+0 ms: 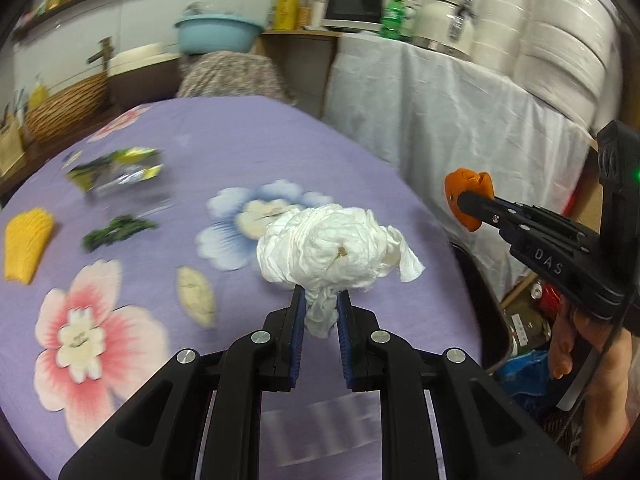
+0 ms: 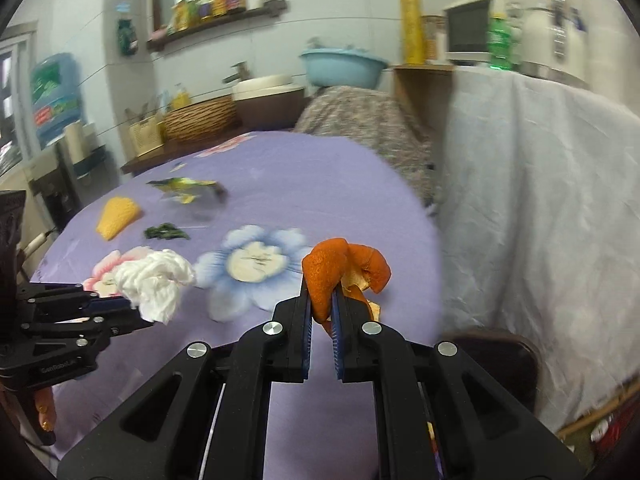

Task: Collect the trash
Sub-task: 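Drop the orange peel into the bin with the right tool while the left tool carries the tissue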

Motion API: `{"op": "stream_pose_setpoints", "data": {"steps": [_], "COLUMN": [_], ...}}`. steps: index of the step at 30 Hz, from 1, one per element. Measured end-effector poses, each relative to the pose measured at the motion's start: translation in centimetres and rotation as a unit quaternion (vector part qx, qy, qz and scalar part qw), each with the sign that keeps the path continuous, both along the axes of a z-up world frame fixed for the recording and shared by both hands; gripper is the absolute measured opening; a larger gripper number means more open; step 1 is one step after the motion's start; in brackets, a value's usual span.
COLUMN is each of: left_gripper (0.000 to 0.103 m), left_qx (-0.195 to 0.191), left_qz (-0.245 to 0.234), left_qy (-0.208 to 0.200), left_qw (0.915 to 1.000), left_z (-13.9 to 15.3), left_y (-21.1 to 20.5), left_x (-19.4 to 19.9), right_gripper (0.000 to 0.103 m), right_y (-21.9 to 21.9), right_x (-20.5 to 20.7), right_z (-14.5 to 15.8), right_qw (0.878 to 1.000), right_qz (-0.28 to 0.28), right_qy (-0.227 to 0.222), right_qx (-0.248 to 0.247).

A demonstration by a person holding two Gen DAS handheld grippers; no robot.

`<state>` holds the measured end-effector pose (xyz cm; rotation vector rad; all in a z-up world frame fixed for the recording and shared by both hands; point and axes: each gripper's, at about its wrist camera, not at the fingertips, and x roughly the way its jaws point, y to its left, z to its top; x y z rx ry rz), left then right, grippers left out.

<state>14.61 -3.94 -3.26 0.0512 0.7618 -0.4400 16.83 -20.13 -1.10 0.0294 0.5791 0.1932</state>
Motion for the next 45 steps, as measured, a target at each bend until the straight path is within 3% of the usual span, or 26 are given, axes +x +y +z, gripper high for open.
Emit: {"op": "stream_pose_setpoints", "data": {"steps": [5, 10, 15, 25, 36, 38, 40, 41, 45], "left_gripper": [0.016, 0.016, 0.016, 0.016, 0.016, 0.016, 0.016, 0.016, 0.016], "left_qx": [-0.002, -0.010, -0.005, 0.002, 0.006, 0.006, 0.008, 0.008, 0.013], "left_qz": [-0.046, -0.084, -0.112, -0.133, -0.140, -0.143, -0.146, -0.147, -0.154], "left_qy": [-0.001, 0.001, 0.001, 0.013, 0.016, 0.018, 0.019, 0.020, 0.023], "left_qw": [0.9989, 0.9964, 0.9937, 0.9910, 0.9899, 0.9896, 0.9891, 0.9889, 0.9878], "left_z": [-0.1, -0.3, -0.9, -2.3, -2.6, -2.7, -2.8, -2.9, -3.3], "left_y": [-5.3, -9.9, -13.5, -15.5, -16.6, -16.8, -17.1, -17.2, -18.1], "left_x": [-0.2, -0.4, -0.8, -1.6, -1.7, -1.7, -1.8, -1.9, -2.0], "right_gripper": [0.009, 0.009, 0.009, 0.009, 0.013, 0.017, 0.035, 0.038, 0.040], "right_y": [-7.0, -11.8, -14.3, -16.2, -15.9, -15.9, -16.0, -16.0, -16.1], "right_x": [-2.8, -4.0, -3.5, -1.1, -0.3, -0.4, -0.6, -0.8, -1.4], "right_z": [-1.7, -5.6, -11.3, -20.3, -22.1, -22.0, -21.8, -21.7, -21.2], "right_qw": [0.996, 0.989, 0.981, 0.967, 0.963, 0.964, 0.964, 0.964, 0.965], "right_qz": [-0.082, -0.137, -0.159, -0.164, -0.173, -0.174, -0.178, -0.180, -0.186], "right_qy": [0.012, 0.055, 0.106, 0.184, 0.200, 0.197, 0.193, 0.188, 0.180], "right_qx": [0.027, 0.027, 0.040, 0.064, 0.049, 0.049, 0.047, 0.047, 0.046]}}
